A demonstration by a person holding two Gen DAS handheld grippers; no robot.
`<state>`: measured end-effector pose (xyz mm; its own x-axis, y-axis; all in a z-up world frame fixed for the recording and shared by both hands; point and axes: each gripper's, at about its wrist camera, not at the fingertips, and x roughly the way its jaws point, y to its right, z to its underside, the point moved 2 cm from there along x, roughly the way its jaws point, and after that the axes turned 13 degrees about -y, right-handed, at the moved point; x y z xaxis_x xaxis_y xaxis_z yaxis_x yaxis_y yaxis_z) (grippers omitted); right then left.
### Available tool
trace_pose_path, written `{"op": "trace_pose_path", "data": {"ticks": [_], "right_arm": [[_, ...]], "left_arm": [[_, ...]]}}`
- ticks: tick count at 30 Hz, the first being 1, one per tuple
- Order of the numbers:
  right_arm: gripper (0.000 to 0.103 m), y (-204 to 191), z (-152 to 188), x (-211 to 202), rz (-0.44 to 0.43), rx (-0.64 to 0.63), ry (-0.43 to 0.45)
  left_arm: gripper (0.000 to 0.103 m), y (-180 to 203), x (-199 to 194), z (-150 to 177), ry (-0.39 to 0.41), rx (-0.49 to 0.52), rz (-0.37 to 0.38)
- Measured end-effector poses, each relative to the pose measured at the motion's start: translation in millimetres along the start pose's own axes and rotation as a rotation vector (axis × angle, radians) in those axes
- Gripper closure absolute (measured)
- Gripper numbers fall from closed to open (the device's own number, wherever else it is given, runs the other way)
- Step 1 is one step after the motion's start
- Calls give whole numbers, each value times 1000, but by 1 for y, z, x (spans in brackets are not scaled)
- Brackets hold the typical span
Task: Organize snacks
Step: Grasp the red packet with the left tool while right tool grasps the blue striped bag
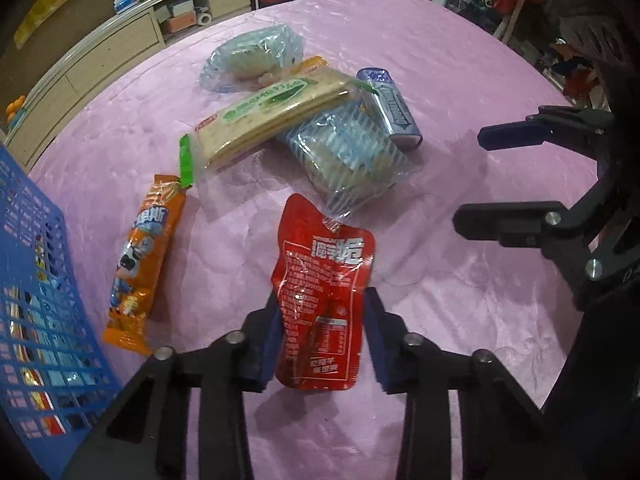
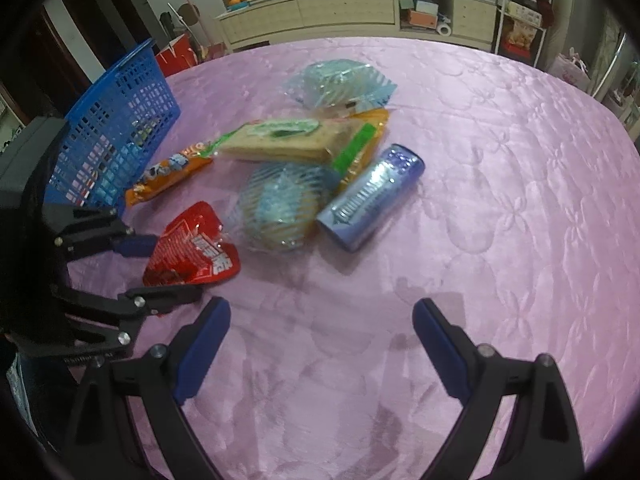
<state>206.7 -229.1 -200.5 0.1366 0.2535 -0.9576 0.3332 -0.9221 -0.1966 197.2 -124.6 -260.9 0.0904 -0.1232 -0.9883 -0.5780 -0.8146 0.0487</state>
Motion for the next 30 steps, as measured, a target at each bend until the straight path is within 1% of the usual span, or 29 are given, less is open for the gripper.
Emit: {"op": "trace_pose_path", "data": {"ticks": [1,2,5,8,11,16,19,22,25,27,30], "right_arm": [[8,-2,-1,0,-1,1,0],[8,-2,-3,-1,-1,2,1],[8,-5,-7,-2,-2,1,0],[8,-10,-14,-4,10,-3,1],[8,-13,-23,-6,25,3,9],[8,-18,-45,-4,11,10,12],[9,-21,-58,3,8,5,-5],[17,-26,-66,16,13,14,-63],[18,-35,-71,21,39,-10,-67],[20,-43,-72,25,74,-46,-78],[20,-58,-71,35,186,-157,-113]], "left_arm": [[78,2,0,2,6,-6,2],[86,4,0,1,9,-9,8],[89,12,-3,3,22,-16,-5],[91,12,-6,9,34,-52,31],[91,2,-16,8,68,-96,56],[91,-6,-46,10,135,-136,18],[91,-8,-61,13,164,-141,8],[91,-16,-66,11,171,-160,-11],[91,-23,-68,14,176,-192,-33],[91,-25,-63,12,176,-200,-38],[91,-28,-61,12,174,-199,-53]]}}
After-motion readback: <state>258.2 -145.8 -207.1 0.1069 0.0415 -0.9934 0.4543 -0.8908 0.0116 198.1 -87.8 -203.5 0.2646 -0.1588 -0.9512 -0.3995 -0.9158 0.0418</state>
